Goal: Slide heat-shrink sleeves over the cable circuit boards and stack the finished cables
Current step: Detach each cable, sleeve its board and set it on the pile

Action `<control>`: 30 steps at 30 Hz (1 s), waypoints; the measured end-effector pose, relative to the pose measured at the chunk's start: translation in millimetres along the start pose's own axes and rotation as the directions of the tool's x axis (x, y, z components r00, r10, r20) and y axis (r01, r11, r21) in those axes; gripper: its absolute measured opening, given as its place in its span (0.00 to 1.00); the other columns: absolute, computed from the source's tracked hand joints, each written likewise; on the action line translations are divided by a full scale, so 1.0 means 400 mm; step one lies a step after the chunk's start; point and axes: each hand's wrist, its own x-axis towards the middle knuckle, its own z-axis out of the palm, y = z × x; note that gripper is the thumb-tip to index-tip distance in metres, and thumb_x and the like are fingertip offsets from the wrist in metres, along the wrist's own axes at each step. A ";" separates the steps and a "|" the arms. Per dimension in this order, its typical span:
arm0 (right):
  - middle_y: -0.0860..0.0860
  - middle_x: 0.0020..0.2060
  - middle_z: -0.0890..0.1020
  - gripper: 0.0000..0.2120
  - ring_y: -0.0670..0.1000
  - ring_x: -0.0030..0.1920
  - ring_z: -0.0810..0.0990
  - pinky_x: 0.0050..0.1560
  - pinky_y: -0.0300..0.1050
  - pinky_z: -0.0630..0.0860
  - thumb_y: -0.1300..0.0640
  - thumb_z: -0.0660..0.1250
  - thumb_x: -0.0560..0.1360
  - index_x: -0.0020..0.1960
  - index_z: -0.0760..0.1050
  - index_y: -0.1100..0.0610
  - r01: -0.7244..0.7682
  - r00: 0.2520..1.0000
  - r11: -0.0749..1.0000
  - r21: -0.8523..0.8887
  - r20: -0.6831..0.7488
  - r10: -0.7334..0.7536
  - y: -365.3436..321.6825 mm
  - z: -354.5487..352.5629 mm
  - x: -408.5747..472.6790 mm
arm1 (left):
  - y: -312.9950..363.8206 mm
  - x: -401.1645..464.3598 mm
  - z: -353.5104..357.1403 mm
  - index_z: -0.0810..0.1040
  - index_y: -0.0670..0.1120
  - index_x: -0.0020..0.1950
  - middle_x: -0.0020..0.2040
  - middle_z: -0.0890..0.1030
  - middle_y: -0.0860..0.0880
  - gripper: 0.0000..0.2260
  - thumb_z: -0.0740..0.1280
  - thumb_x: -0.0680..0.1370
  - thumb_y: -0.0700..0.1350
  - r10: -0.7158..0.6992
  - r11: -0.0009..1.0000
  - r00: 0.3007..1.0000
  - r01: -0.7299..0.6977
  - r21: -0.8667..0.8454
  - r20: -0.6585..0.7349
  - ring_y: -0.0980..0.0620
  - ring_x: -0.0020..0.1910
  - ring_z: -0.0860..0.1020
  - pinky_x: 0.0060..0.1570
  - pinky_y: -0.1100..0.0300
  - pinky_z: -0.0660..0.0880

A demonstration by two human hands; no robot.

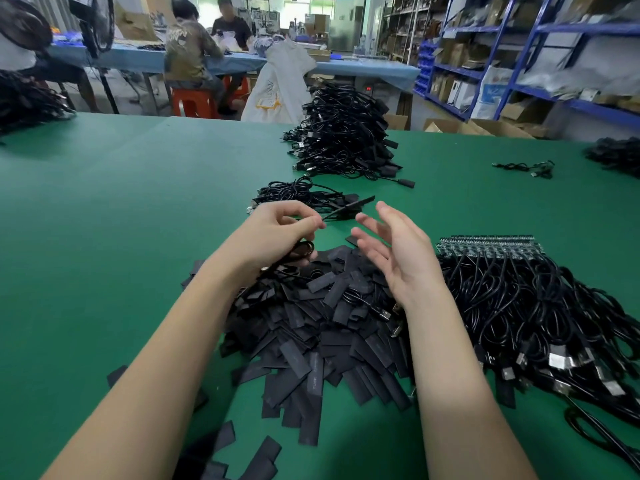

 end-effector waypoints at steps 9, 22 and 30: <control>0.47 0.46 0.88 0.08 0.45 0.38 0.85 0.35 0.36 0.79 0.52 0.68 0.81 0.58 0.79 0.53 -0.036 0.999 0.997 -0.065 -0.004 0.036 0.002 -0.005 0.004 | 0.095 0.243 -0.009 0.85 0.52 0.46 0.35 0.80 0.55 0.05 0.70 0.79 0.47 0.276 0.697 0.961 -0.184 0.693 -0.023 0.59 0.32 0.76 0.34 0.67 0.71; 0.47 0.45 0.88 0.08 0.44 0.37 0.85 0.35 0.35 0.78 0.52 0.69 0.80 0.56 0.81 0.55 -0.062 0.996 0.981 -0.183 0.044 0.071 0.012 -0.002 0.007 | 0.016 0.358 0.018 0.83 0.47 0.59 0.59 0.82 0.46 0.10 0.67 0.79 0.42 0.308 0.478 0.950 -0.190 0.857 0.039 0.44 0.59 0.79 0.60 0.50 0.75; 0.43 0.39 0.87 0.04 0.40 0.33 0.81 0.34 0.34 0.72 0.53 0.68 0.80 0.51 0.82 0.51 0.119 0.993 0.851 -0.512 0.066 -0.099 0.041 0.014 0.012 | -0.027 0.142 -0.022 0.84 0.50 0.47 0.40 0.81 0.58 0.04 0.69 0.78 0.45 0.327 0.760 0.937 -0.186 0.623 -0.119 0.64 0.38 0.77 0.43 0.70 0.72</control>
